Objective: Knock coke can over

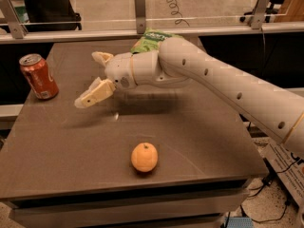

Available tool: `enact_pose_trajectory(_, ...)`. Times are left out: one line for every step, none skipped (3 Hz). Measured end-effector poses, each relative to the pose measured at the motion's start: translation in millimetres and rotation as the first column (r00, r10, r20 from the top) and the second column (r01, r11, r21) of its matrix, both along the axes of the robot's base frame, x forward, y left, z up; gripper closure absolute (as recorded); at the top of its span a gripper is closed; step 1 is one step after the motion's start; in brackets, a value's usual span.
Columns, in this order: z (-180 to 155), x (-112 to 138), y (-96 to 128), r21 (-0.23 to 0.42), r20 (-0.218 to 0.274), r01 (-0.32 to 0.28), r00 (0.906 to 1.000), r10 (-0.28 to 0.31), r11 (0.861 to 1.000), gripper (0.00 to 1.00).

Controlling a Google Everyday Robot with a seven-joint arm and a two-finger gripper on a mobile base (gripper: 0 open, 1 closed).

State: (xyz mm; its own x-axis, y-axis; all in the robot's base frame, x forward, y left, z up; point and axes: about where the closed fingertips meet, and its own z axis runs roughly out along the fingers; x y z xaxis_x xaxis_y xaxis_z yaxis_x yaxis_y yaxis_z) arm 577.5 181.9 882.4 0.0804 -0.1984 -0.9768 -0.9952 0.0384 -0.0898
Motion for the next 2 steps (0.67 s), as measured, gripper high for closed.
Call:
enact_pose_trajectory(-2.2, 21.1, 18.5, 0.030, 0.022, -0.007, 0.9997, 0.006, 1.000, 0.00)
enact_pose_trajectory(-9.9, 38.4, 46.1, 0.027, 0.026, -0.042, 0.9988, 0.042, 0.999, 0.00)
